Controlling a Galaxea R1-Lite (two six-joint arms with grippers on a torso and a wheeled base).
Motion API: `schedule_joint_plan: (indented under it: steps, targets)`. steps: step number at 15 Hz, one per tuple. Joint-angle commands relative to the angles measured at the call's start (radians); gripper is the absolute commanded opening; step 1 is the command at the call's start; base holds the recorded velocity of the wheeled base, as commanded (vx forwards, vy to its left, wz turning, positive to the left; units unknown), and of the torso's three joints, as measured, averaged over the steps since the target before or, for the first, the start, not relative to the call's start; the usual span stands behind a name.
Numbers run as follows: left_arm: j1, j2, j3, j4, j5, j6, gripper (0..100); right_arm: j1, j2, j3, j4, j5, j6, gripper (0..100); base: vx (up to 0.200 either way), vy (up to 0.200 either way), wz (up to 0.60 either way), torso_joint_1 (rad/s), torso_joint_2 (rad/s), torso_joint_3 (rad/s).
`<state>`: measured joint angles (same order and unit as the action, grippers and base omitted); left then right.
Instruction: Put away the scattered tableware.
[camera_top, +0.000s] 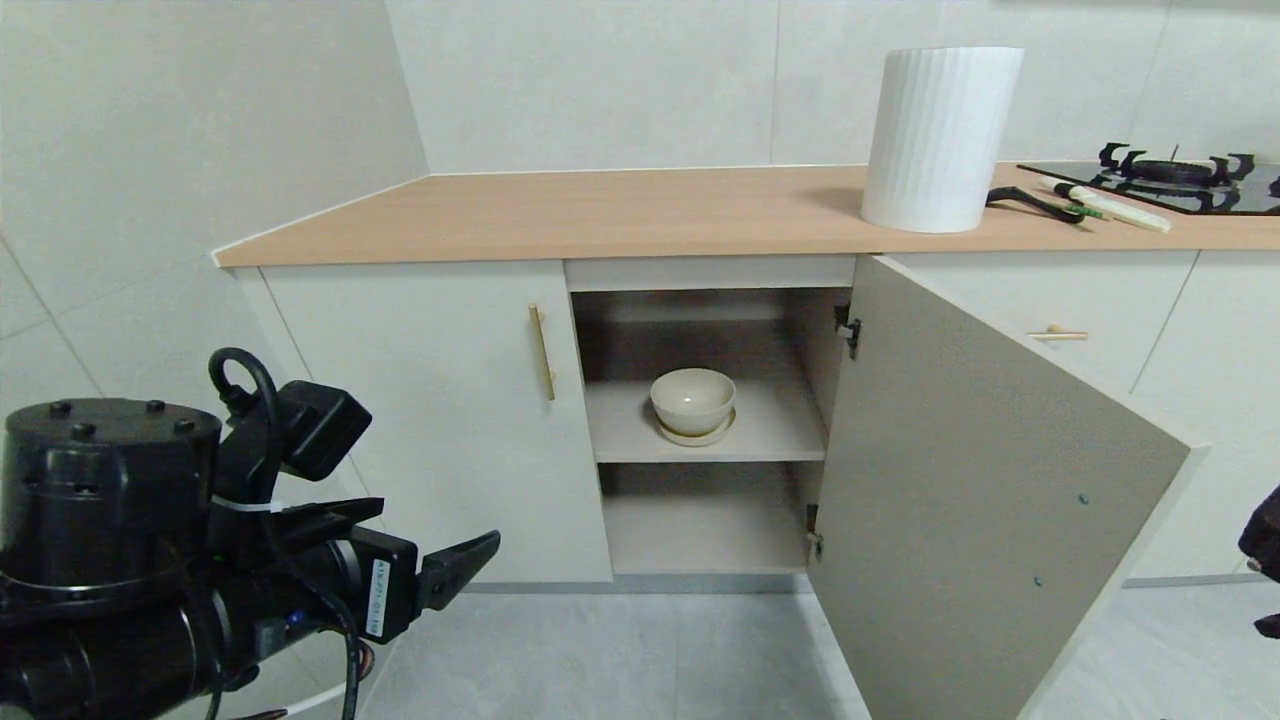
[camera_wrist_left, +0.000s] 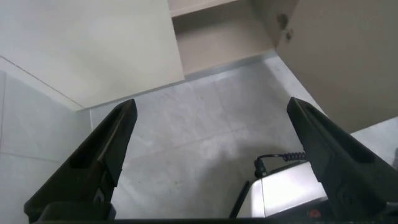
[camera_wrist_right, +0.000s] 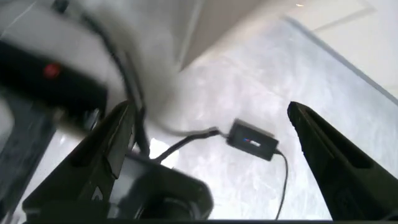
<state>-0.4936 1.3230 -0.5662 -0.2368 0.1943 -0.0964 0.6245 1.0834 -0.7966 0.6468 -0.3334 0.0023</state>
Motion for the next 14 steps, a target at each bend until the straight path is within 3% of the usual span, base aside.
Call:
schedule_joint_plan:
  steps: [1, 6, 8, 11, 14]
  targets:
    - [0.000, 0.001, 0.000, -0.001, 0.001, 0.000, 100, -0.078, -0.007, -0.012, -0.001, -0.026, -0.001, 100, 0.000, 0.000, 0.00, 0.000, 0.00, 0.000]
    - [0.000, 0.002, 0.002, -0.001, 0.001, 0.000, 100, -0.299, 0.006, -0.049, -0.010, -0.027, -0.073, 100, 0.000, 0.000, 0.00, 0.000, 0.00, 0.000]
    - [0.000, 0.004, 0.002, -0.001, 0.001, 0.000, 100, -0.437, 0.024, -0.076, -0.016, -0.027, -0.113, 100, 0.000, 0.000, 0.00, 0.000, 0.00, 0.000]
    - [0.000, 0.004, 0.002, -0.001, -0.001, 0.000, 100, -0.531, 0.107, -0.055, -0.199, -0.024, -0.107, 100, 0.000, 0.000, 0.00, 0.000, 0.00, 0.000]
    - [0.000, 0.005, 0.003, -0.001, 0.001, 0.000, 100, -0.554, 0.144, -0.019, -0.377, -0.024, -0.097, 100, 0.000, 0.000, 0.00, 0.000, 0.00, 0.000]
